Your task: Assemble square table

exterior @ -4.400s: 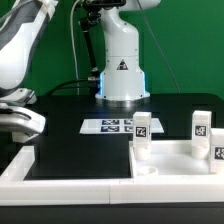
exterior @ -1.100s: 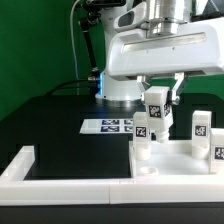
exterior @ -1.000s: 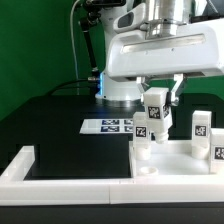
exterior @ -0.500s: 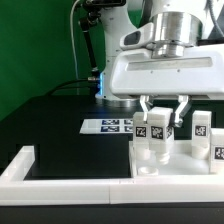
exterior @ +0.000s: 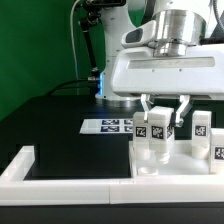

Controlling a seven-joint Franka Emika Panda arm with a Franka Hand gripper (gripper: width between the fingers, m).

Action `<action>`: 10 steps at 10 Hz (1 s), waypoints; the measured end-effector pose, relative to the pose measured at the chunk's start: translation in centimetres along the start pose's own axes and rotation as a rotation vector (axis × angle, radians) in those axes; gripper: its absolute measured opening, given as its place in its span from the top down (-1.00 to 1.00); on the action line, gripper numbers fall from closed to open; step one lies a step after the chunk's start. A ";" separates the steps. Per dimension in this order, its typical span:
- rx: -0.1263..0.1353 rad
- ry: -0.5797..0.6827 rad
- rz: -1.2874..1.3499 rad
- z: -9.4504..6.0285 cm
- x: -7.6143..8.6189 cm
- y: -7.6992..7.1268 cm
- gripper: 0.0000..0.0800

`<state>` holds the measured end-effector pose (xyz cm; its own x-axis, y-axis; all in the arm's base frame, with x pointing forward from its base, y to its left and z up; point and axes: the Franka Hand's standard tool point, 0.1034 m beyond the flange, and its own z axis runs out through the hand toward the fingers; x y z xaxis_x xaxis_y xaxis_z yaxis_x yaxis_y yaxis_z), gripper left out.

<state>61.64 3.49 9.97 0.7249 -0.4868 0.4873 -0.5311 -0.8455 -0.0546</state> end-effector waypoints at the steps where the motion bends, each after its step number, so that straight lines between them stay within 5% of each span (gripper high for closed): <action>1: -0.011 0.017 -0.017 0.0 0.4 0.0 0.27; 10: -0.033 0.055 -0.070 1.2 0.6 1.2 0.27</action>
Offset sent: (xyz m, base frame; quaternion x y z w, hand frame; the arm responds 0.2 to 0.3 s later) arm 0.0023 -0.0089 -0.0019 -0.0027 0.0254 -0.0036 0.9997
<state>62.00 1.87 9.13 0.7360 -0.4137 0.5359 -0.4951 -0.8688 0.0092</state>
